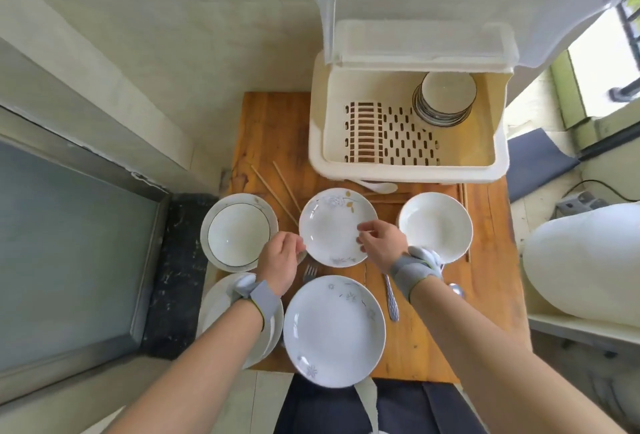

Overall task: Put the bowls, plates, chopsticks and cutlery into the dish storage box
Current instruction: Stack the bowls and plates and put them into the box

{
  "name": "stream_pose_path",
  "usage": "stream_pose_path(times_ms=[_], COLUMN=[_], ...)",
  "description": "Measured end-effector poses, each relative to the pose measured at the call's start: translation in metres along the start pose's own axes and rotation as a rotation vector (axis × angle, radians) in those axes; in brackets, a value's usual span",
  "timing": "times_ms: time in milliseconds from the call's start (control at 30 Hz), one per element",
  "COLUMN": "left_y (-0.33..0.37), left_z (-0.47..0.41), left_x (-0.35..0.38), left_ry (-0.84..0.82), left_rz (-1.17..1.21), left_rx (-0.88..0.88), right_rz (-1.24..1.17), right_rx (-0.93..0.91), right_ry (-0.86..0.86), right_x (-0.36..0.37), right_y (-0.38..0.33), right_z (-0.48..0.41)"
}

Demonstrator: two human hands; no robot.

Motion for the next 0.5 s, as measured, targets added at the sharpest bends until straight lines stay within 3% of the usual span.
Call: stream_pose_path(times_ms=[200, 500], left_y=[-0.059, -0.099], left_z=[0.033, 0.078], left_x=[-0.016, -0.058], left_ry=[0.010, 0.170], left_rz=[-0.123, -0.167], left_rx=[-0.024, -0.075], right_rz=[0.073, 0.148], right_rx=[0.081, 0.098], right_ry=[-0.128, -0.361], right_x=[0.057, 0.109], right_y=[0.042, 0.068], right_z=[0.023, 0.046])
Point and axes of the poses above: each hand's wrist, its own z-axis away from the middle knuckle, its own x-axis out of the palm, y = z × x, the point moved 7 cm from there along -z, towards the middle knuckle, and after that the axes turned 11 degrees about -z, right-handed, at the moved point
